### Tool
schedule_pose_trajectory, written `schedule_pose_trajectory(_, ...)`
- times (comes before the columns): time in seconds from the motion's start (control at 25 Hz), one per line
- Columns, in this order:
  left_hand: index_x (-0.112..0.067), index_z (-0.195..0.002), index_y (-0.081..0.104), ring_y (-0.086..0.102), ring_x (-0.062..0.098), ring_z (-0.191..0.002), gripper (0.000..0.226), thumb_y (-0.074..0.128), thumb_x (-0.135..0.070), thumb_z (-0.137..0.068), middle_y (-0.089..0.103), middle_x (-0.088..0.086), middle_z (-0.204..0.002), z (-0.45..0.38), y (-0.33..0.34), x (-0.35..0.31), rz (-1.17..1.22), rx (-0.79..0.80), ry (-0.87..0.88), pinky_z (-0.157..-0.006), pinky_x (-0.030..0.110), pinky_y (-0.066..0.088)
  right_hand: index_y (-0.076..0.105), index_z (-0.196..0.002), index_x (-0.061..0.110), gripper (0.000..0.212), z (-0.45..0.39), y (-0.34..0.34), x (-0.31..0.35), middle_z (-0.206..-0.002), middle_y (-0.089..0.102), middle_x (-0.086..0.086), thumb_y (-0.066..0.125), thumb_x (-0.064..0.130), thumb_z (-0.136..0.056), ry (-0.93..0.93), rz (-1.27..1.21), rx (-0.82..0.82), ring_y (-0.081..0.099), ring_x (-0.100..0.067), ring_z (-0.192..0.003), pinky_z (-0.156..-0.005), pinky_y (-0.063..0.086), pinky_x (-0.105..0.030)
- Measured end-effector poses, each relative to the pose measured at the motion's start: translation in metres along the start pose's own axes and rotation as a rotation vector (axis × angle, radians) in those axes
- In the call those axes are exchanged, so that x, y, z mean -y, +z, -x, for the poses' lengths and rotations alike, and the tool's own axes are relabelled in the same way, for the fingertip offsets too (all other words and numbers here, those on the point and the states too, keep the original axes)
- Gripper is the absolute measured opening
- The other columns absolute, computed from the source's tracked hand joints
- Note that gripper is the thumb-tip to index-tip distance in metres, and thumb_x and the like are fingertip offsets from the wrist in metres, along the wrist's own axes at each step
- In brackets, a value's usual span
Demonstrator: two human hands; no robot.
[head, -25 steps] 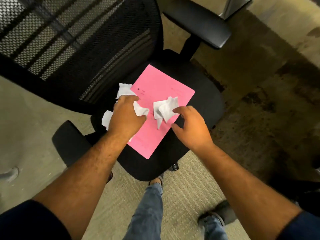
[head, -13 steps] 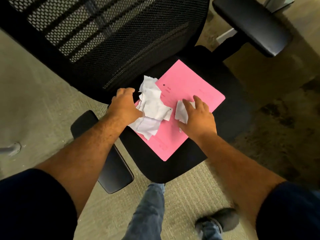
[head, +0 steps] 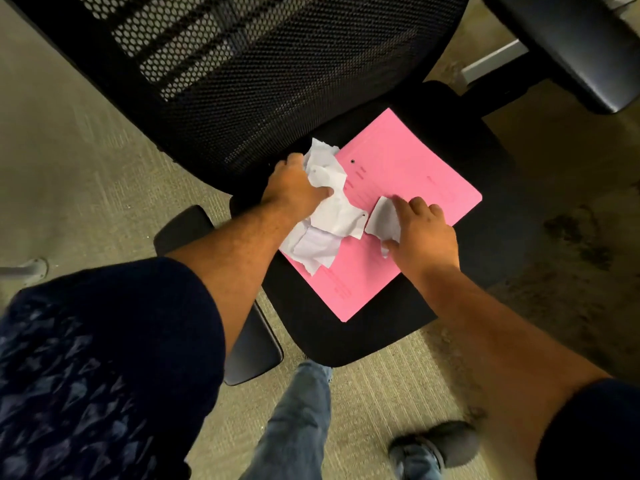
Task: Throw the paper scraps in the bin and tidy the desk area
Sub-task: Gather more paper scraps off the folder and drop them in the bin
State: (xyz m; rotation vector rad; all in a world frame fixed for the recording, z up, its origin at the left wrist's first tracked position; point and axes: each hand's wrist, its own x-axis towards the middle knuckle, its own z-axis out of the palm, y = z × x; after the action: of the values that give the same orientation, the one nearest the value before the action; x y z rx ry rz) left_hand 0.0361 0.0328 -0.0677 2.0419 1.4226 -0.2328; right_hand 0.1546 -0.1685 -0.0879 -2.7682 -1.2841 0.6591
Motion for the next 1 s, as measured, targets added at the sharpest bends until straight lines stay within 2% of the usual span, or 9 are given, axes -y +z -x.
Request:
schedule_pose_trajectory(0.08,-0.014,-0.152,0.04,0.052,0.03,-0.136,0.084,0.084,-0.038,-0.084,0.05,0.01,-0.149,-0.008,0.004,-0.007,0.003,-0.014,-0.009,-0.107,0.043,0.05,0.026,-0.163,0.024,0.092,-0.005,0.002,0.002,-0.142,0.052,-0.006,0.08,0.036,-0.089,-0.017,0.032,0.036,0.053,-0.032,-0.125,-0.091,0.055,-0.051)
schedule_pose_trajectory(0.16,-0.013,-0.15,0.042,0.052,0.03,-0.137,0.081,0.085,-0.034,-0.084,0.051,0.01,-0.149,-0.015,0.009,-0.009,-0.028,-0.03,-0.008,-0.108,0.043,0.049,0.024,-0.164,0.026,0.094,-0.01,0.002,0.004,-0.142,0.049,-0.007,0.08,0.035,-0.089,-0.045,0.074,0.079,0.05,-0.032,-0.127,-0.095,0.054,-0.052)
schedule_pose_trajectory(0.36,-0.012,-0.146,0.047,0.058,0.03,-0.132,0.075,0.087,-0.027,-0.083,0.06,0.011,-0.142,-0.024,0.017,-0.01,-0.017,-0.058,-0.064,-0.102,0.043,0.056,0.044,-0.153,0.031,0.07,-0.019,0.0,0.001,-0.132,0.048,-0.007,0.078,0.033,-0.091,-0.087,0.099,0.109,0.052,-0.031,-0.12,-0.093,0.056,-0.049)
schedule_pose_trajectory(0.56,-0.009,-0.12,0.066,0.066,0.03,-0.118,0.046,0.085,-0.031,-0.085,0.07,0.01,-0.125,-0.027,0.014,-0.005,0.01,-0.106,-0.055,-0.089,0.036,0.056,0.075,-0.113,0.021,0.018,-0.018,0.001,-0.01,-0.117,0.056,-0.007,0.071,0.026,-0.096,-0.156,-0.028,-0.028,0.057,-0.029,-0.103,-0.082,0.059,-0.047)
schedule_pose_trajectory(0.68,-0.006,-0.104,0.068,0.068,0.031,-0.108,0.036,0.082,-0.035,-0.087,0.072,0.013,-0.114,-0.027,0.011,-0.006,-0.002,-0.155,-0.023,-0.082,0.036,0.057,0.076,-0.109,0.011,0.017,-0.017,0.005,-0.013,-0.116,0.06,-0.012,0.074,0.021,-0.095,-0.157,-0.059,-0.064,0.059,-0.033,-0.102,-0.076,0.06,-0.047)
schedule_pose_trajectory(0.76,-0.005,-0.095,0.069,0.07,0.03,-0.1,0.035,0.082,-0.036,-0.086,0.073,0.011,-0.105,-0.025,0.011,-0.009,0.046,-0.151,0.01,-0.08,0.04,0.06,0.076,-0.104,0.005,0.017,-0.016,0.007,-0.015,-0.113,0.063,-0.014,0.077,0.016,-0.091,-0.15,-0.127,-0.103,0.061,-0.035,-0.099,-0.068,0.057,-0.039)
schedule_pose_trajectory(0.84,-0.008,-0.089,0.068,0.069,0.026,-0.092,0.033,0.083,-0.037,-0.085,0.072,0.007,-0.097,-0.024,0.009,-0.011,0.087,-0.142,0.043,-0.071,0.033,0.055,0.074,-0.092,0.001,0.012,-0.012,0.008,-0.018,-0.102,0.064,-0.012,0.078,0.011,-0.086,-0.132,-0.229,-0.161,0.063,-0.032,-0.084,-0.061,0.044,-0.024)
schedule_pose_trajectory(0.92,-0.009,-0.09,0.07,0.069,0.023,-0.087,0.033,0.082,-0.04,-0.085,0.074,0.004,-0.094,-0.023,0.006,-0.013,0.142,-0.115,0.055,-0.069,0.029,0.051,0.067,-0.08,0.008,0.014,-0.009,0.004,-0.022,-0.088,0.062,-0.003,0.08,0.011,-0.081,-0.027,-0.364,-0.211,0.056,-0.019,-0.067,-0.055,0.033,-0.016)
schedule_pose_trajectory(1.0,-0.008,-0.098,0.074,0.071,0.02,-0.088,0.035,0.082,-0.04,-0.085,0.076,0.003,-0.097,-0.023,0.003,-0.015,0.196,-0.097,0.061,-0.071,0.027,0.051,0.06,-0.074,0.017,0.023,-0.004,0.001,-0.023,-0.078,0.059,0.006,0.083,0.014,-0.079,0.102,-0.508,-0.24,0.053,-0.007,-0.062,-0.055,0.033,-0.009)
